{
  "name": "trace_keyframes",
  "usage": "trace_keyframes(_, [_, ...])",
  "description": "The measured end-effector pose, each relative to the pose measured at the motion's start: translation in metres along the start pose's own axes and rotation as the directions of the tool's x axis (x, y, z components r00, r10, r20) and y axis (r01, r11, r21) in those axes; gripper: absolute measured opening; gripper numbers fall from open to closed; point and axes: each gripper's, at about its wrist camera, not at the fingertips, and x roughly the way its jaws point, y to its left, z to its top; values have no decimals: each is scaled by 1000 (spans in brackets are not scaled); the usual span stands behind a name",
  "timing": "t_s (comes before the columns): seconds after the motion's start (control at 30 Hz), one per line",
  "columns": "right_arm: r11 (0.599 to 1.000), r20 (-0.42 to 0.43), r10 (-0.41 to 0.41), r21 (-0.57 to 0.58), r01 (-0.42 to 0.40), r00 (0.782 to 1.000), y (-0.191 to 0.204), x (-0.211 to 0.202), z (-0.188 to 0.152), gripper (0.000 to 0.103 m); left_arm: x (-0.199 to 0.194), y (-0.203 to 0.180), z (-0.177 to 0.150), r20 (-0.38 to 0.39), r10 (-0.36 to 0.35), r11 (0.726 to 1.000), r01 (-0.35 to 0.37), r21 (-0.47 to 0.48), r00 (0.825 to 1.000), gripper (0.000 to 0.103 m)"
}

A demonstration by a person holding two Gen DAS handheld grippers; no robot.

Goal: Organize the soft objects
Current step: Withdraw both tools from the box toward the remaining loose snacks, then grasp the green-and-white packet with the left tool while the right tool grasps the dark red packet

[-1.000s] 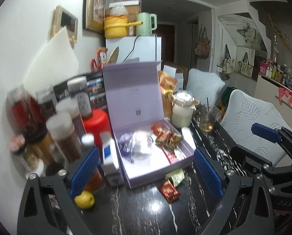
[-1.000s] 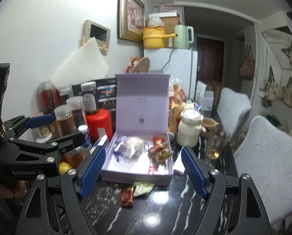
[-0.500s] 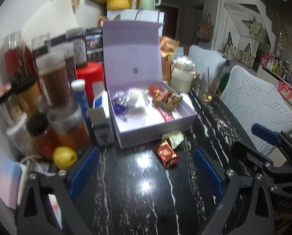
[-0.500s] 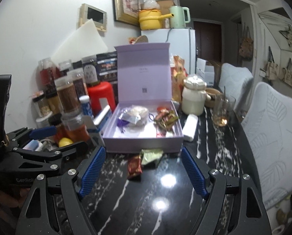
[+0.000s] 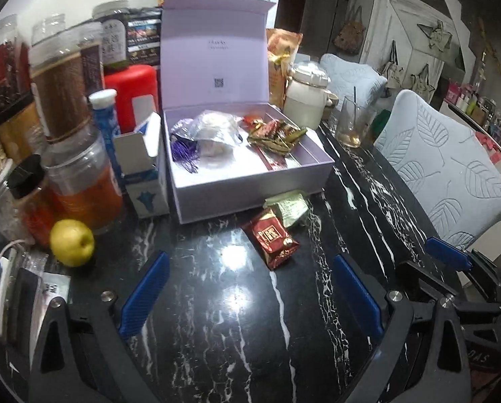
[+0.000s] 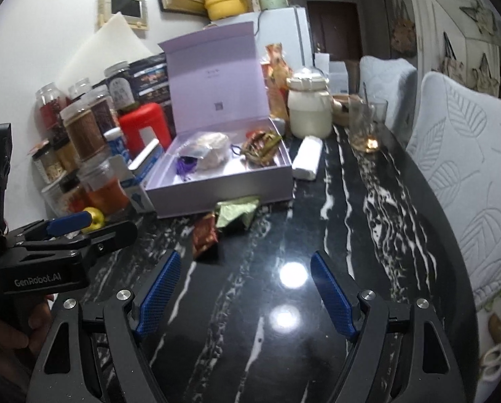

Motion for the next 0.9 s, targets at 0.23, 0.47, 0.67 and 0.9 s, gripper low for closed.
trace_keyframes(0.23, [1000, -25, -5, -7, 4, 1000, -10, 12, 1, 80, 24, -5, 0, -49, -13, 1000, 14, 2, 999, 99])
trace_keyframes(0.47, [1000, -64, 3, 7, -2, 998, -20, 31, 6, 80, 37, 3, 5, -63, -1, 1000, 1, -9, 998, 99])
trace_keyframes(0.67, [999, -110, 34, 10, -33, 993, -18, 56, 11, 78, 48, 21, 8, -88, 10, 999, -14, -38, 996, 99])
trace_keyframes(0.9, [996, -173, 83, -22, -88, 981, 0, 89, 15, 64, 51, 40, 9, -102, -34, 997, 26, -77, 994, 99])
